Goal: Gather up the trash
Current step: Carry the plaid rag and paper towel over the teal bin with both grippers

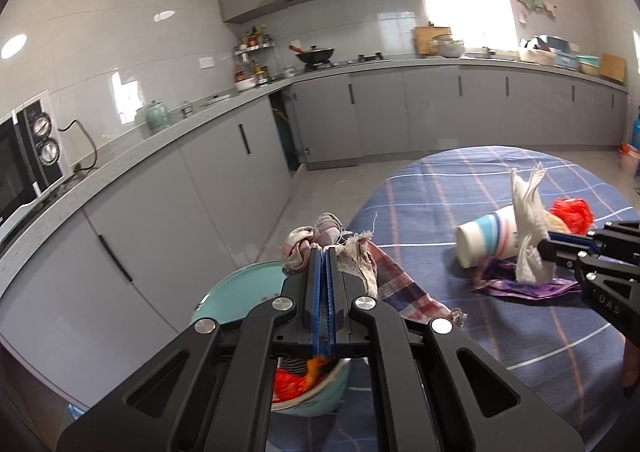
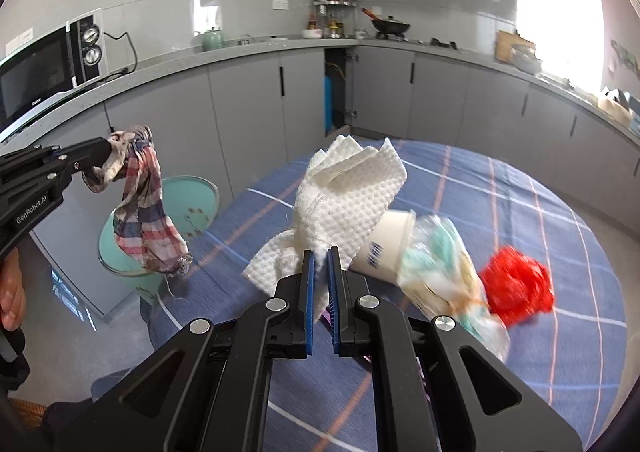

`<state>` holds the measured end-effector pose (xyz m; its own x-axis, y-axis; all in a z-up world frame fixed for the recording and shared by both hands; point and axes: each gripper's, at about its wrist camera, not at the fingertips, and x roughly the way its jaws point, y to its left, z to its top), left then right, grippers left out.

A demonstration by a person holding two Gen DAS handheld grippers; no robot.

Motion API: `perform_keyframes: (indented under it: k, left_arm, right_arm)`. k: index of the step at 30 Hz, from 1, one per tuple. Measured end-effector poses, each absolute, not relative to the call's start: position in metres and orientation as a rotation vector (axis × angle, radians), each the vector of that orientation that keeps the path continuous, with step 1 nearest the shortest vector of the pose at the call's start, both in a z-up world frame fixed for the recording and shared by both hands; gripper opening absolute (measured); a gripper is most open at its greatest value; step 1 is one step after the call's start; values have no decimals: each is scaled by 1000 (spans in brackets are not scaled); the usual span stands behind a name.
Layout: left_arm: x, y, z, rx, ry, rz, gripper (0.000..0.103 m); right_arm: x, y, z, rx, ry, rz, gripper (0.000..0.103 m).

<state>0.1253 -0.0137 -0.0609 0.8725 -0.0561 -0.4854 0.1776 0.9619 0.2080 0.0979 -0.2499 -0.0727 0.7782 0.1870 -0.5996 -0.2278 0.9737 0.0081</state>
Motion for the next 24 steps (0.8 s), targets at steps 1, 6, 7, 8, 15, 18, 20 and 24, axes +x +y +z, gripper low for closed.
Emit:
perform_keyframes:
  k: [1,6,7,8,15,18,20,24]
  left_arm:
    - [126,-9,-61,249,499,-112,3]
    - [126,5,-61,247,497,-79,3]
    - [126,8,-62,246,497,-71,3]
    - [127,11,-61,245,496,-63,3]
    - [127,26,-63,241,495,-36,3]
    - [128,32,-64,238,498,-26,3]
    - [129,35,-63,233,500,-20,3]
    - [131,42,-64,225,503,-7,3]
  right_arm:
    - [101,-245,-71,-71,637,235,7]
    - [114,-226,-66,-86,617,275,7]
    - [116,-222,-65,-87,613,282,7]
    - [118,-218,-63,-88,608,291,7]
    - [129,-193,-53,-98,575,341,7]
    - [135,-185,-51,-96,573,354,7]
    - [138,-179,-50,-96,569,363,7]
    - [142,-166,-47,-99,563,383,7]
